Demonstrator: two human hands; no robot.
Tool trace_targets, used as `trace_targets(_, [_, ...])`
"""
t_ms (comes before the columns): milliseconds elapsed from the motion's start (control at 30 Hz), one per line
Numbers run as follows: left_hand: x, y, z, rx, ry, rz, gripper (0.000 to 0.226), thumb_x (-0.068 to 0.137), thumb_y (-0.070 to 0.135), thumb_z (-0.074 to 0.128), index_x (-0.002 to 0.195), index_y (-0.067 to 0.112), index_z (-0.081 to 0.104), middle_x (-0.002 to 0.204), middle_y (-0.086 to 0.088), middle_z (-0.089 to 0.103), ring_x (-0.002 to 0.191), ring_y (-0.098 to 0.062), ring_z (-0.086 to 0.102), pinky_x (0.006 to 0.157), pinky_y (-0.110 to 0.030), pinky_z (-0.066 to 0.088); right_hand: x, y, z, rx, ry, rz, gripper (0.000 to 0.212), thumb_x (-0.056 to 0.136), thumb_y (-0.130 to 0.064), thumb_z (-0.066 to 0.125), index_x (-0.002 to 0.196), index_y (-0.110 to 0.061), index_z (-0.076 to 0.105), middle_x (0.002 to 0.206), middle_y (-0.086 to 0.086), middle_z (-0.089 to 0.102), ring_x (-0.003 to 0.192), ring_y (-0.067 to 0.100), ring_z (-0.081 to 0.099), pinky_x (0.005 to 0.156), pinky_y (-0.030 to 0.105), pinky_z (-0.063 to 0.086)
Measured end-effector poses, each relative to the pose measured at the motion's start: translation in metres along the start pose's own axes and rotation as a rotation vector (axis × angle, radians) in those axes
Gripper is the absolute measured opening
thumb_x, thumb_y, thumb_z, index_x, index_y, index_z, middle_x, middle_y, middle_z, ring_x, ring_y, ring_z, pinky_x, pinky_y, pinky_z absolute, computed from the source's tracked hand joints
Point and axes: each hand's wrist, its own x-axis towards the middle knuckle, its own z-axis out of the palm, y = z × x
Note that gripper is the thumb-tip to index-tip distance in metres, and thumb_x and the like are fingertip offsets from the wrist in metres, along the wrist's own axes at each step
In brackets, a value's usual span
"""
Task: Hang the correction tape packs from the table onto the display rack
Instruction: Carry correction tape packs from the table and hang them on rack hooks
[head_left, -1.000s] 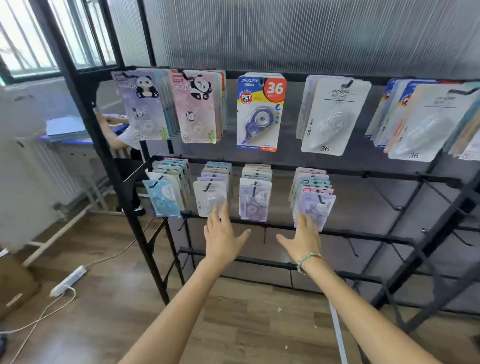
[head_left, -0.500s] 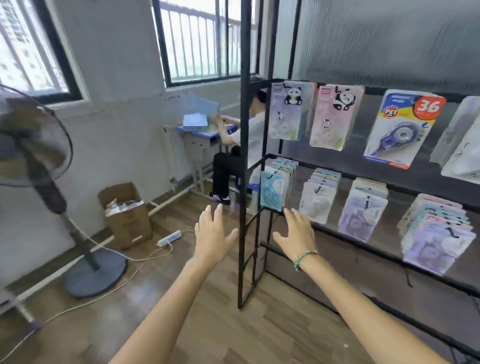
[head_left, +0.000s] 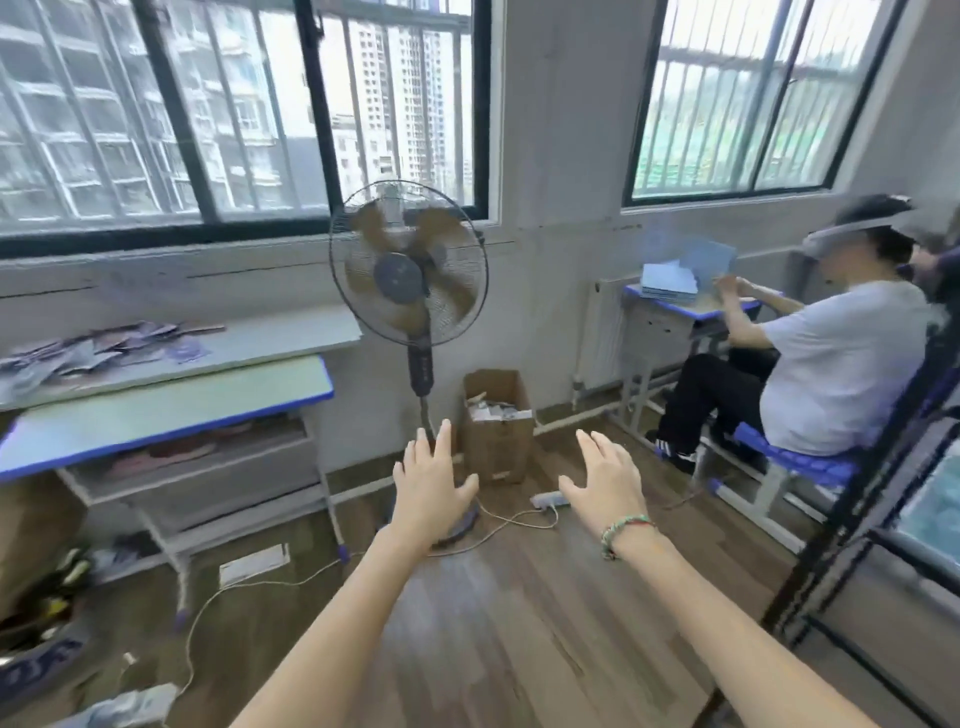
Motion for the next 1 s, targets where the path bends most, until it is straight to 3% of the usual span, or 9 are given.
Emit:
trace_targets(433, [0.038,-0.194,-0.073,0.020,0.118,-0.420,0.077,0.098,0.041,0.048,0.154,0.017,0.001,0.161,-0.014,0.003,0.148,-0.032,0.007,0.118,-0.049,0.015,0.093,-0.197,0.117,0.042,-0.196,-0.402,0.064,0.092,-0.035,0.052,0.149,-0.018,0.028,0.153,0.004,0.028,0.141,0.021,0.024,0.115,0.031,0.020])
trace_targets(700, [0.118,-0.259,-0.093,0.065,0.158,-0.580,0.079,0.098,0.045,0.045,0.154,0.018,-0.004,0.162,-0.012,0.000,0.148,-0.031,0.004,0.119,-0.047,0.015,0.187,-0.281,0.165,0.132,-0.271,-0.574,0.065,0.093,-0.033,0.054,0.150,-0.017,0.025,0.155,0.004,0.025,0.142,0.021,0.021,0.117,0.030,0.015])
trace_targets(1000, [0.194,-0.321,-0.118,0.114,0.274,-0.691,0.077,0.098,0.044,0.044,0.154,0.015,0.000,0.160,-0.011,0.006,0.148,-0.028,0.005,0.118,-0.047,0.016,0.280,-0.362,0.208,0.183,-0.340,-0.736,0.062,0.094,-0.030,0.054,0.147,-0.016,0.027,0.150,0.002,0.032,0.139,0.019,0.026,0.115,0.028,0.020])
